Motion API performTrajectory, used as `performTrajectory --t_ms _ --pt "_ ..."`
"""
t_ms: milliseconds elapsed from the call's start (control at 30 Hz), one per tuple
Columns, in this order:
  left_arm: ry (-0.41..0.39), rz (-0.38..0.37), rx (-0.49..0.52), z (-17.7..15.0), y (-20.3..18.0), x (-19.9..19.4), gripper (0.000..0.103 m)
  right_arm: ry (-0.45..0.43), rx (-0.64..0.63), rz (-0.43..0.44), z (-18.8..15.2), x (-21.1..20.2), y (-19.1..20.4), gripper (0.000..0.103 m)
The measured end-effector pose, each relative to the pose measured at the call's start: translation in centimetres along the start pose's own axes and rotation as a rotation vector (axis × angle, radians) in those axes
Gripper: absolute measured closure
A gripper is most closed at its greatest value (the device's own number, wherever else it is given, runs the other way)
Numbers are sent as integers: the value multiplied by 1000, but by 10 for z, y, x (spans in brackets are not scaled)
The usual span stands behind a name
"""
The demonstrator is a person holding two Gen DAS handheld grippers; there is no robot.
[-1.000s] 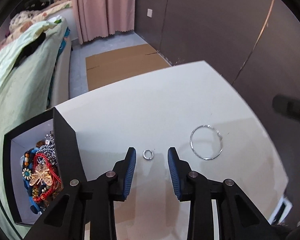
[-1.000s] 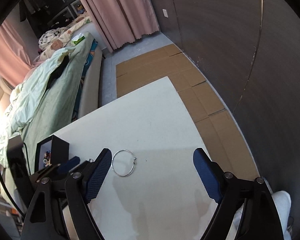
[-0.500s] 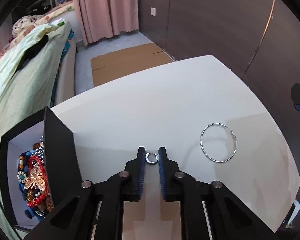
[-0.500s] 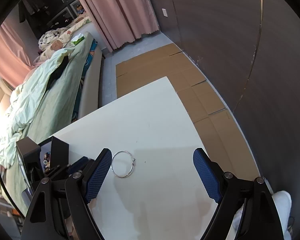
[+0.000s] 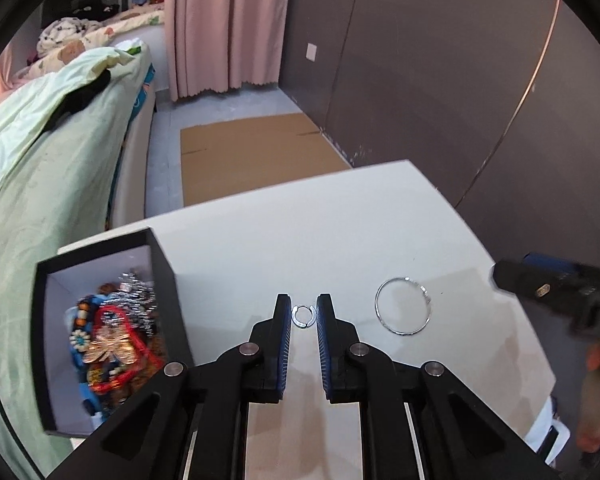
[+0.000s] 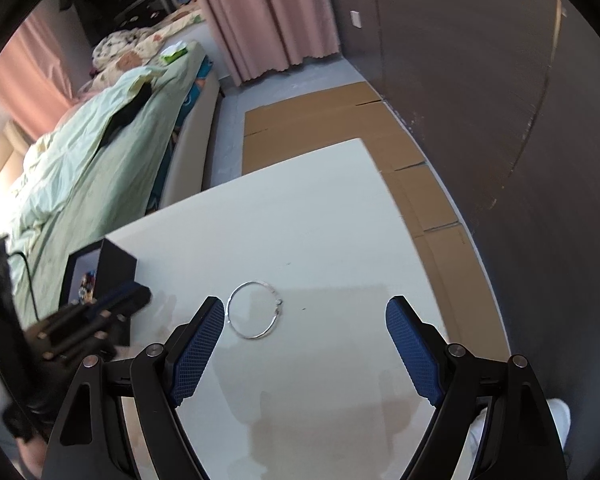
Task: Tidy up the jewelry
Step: 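Grasp the small silver ring with the left tool while the right tool grasps the silver hoop, then release the small ring into the box with the left tool while the right carries the hoop over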
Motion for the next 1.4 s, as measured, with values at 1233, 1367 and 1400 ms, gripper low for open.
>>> performTrajectory --t_ms 1233,1367,1400 --pt "-85 -27 -207 3 99 -57 90 187 -198 -151 -16 85 42 39" --pt "-77 -10 -208 0 100 -53 90 188 -203 -145 -16 80 42 53" --pt "-75 -6 -208 -1 101 -53 90 190 -207 -146 -16 81 43 53"
Point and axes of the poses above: each gripper's, at about its wrist camera, not at the fingertips, and x roughly the way its jaws point, y to its left, z to its top, the point moved 3 cm from there along x, roughly the way its jaws point, and after that the axes turned 13 degrees about z, right-handed, at the moved point
